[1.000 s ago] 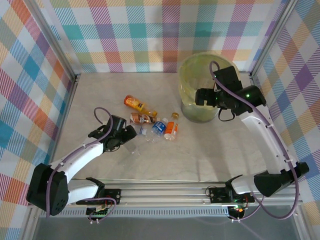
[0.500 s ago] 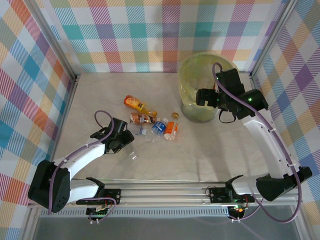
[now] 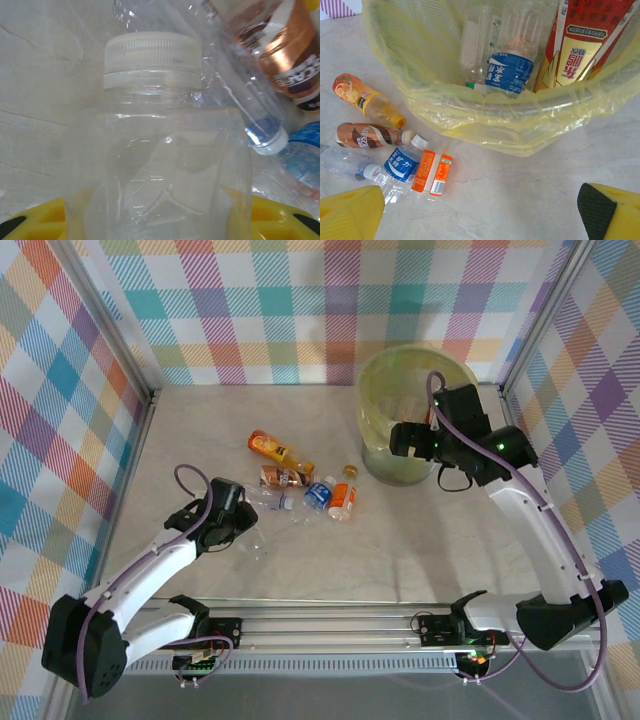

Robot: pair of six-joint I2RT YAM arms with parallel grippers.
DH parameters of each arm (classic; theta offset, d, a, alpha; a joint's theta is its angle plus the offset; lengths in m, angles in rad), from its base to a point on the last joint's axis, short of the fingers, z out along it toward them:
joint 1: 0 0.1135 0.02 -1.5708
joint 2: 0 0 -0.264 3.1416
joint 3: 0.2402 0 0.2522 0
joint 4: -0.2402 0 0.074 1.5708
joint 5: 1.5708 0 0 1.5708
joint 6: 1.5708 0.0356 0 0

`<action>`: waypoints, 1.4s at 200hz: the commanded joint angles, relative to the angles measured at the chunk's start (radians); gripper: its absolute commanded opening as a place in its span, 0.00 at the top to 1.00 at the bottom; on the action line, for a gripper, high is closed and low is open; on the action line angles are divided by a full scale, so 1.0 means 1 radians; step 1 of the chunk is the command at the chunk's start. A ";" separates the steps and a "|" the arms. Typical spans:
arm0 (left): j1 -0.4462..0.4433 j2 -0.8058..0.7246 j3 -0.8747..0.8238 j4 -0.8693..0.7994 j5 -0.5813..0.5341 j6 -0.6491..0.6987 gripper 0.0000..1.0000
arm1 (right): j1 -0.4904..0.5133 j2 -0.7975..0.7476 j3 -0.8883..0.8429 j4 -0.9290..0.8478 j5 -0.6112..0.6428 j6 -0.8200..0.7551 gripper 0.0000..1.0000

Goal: Put the plastic bottles in the bin

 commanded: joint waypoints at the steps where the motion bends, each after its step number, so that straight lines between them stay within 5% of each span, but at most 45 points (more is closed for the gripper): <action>1: 0.001 -0.060 0.066 -0.050 -0.026 0.060 0.76 | 0.006 -0.051 -0.035 0.035 -0.013 0.038 0.00; 53: -0.004 -0.057 0.254 0.017 0.086 0.208 0.81 | 0.007 -0.151 -0.170 0.056 0.010 0.125 0.00; 100: -0.047 0.104 0.508 0.131 0.179 0.336 0.82 | 0.005 -0.239 -0.286 0.044 0.035 0.184 0.00; 156: -0.124 0.466 0.986 0.210 0.344 0.509 0.82 | 0.006 -0.295 -0.371 -0.003 0.080 0.231 0.00; 237: -0.186 1.169 2.063 -0.087 0.548 0.776 0.79 | 0.006 -0.364 -0.517 0.078 0.007 0.268 0.00; 280: -0.187 1.303 2.131 0.070 0.612 0.767 0.77 | 0.006 -0.385 -0.564 0.096 -0.022 0.298 0.00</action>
